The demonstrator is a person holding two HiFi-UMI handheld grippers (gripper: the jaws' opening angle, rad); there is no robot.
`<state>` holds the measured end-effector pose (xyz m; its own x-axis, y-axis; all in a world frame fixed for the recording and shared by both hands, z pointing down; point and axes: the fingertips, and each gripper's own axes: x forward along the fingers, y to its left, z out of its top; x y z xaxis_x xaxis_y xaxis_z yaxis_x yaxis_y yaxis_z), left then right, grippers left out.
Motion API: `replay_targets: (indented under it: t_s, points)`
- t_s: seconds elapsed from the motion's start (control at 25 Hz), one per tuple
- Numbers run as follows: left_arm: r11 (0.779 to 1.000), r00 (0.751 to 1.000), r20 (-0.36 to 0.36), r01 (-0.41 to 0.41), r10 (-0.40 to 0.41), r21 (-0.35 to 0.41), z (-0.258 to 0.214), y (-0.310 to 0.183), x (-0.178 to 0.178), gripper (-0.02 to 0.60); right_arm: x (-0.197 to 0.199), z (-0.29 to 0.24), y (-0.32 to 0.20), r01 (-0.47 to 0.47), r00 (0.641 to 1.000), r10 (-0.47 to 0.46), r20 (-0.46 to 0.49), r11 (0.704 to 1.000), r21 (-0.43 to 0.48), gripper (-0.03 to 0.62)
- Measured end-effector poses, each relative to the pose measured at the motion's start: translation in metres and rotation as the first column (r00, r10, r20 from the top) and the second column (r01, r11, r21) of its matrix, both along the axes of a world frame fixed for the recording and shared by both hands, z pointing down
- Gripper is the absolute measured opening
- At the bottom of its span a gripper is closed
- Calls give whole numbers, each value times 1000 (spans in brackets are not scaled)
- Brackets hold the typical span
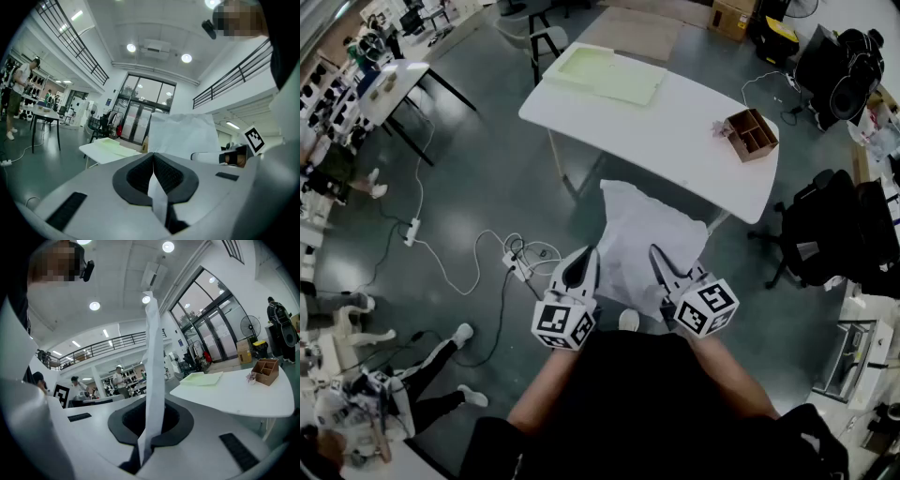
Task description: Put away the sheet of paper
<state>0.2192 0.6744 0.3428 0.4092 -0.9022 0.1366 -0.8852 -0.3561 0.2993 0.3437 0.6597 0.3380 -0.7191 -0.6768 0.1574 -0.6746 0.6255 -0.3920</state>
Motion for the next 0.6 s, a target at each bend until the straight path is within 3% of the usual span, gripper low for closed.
replay_targets:
  t_s: [0.32, 0.6]
  points:
    - [1000, 1000, 29, -1, 0, 2, 0, -4, 13, 5, 7, 4, -2, 8, 999, -6, 51, 1000, -29, -2]
    - [999, 998, 47, 51, -50, -11, 6, -13, -1, 5, -7, 20, -19, 48, 998, -45, 43, 997, -58, -1]
